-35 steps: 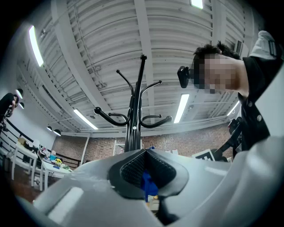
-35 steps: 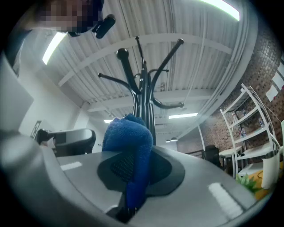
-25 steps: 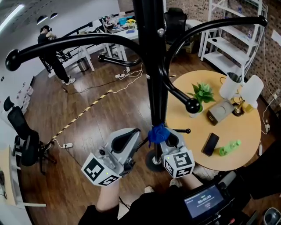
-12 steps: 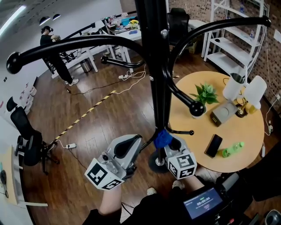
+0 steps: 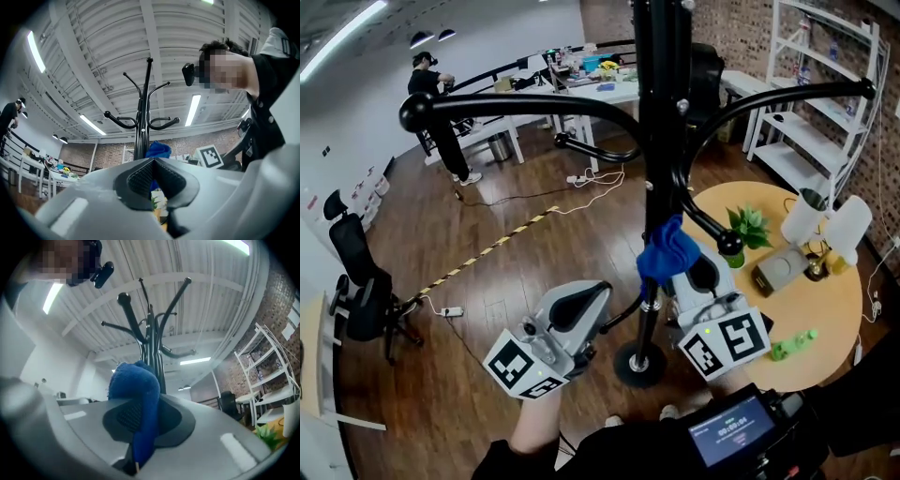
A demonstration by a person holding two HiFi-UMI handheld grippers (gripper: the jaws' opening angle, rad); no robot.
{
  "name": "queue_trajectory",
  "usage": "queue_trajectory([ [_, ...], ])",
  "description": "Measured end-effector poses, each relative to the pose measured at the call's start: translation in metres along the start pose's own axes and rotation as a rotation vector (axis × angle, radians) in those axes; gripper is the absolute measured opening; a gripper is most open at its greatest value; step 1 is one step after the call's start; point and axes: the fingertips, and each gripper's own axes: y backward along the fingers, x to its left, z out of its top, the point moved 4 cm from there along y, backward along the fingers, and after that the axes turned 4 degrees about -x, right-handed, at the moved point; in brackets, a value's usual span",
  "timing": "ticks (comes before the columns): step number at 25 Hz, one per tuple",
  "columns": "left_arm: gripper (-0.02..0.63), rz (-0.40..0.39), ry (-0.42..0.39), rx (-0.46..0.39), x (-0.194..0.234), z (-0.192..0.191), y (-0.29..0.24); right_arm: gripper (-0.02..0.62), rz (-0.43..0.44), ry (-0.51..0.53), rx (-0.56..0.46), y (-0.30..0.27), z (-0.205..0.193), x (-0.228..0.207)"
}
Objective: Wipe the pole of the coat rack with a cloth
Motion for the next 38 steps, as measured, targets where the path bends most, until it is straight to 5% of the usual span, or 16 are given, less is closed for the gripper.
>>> queue_trajectory([
  [6, 0.000, -0.011, -0.056, -0.039, -0.001, 0.019, -0.006, 0.048, 0.045, 0.035, -0.136, -0.026, 0.063, 0.001],
  [15, 0.000, -0.025, -0.053, -0.033, 0.003, 0.017, -0.011, 0.048, 0.045, 0.075, -0.153, -0.019, 0.055, 0.004],
  [23, 0.000, -0.042, -0.008, 0.030, 0.000, -0.006, -0.014, 0.048, 0.012, 0.044, -0.001, 0.012, -0.020, 0.002],
  [38, 0.000, -0.019, 0.047, 0.089, 0.009, -0.045, -0.012, 0.048, -0.067, -0.024, 0.471, 0.081, -0.207, -0.006],
])
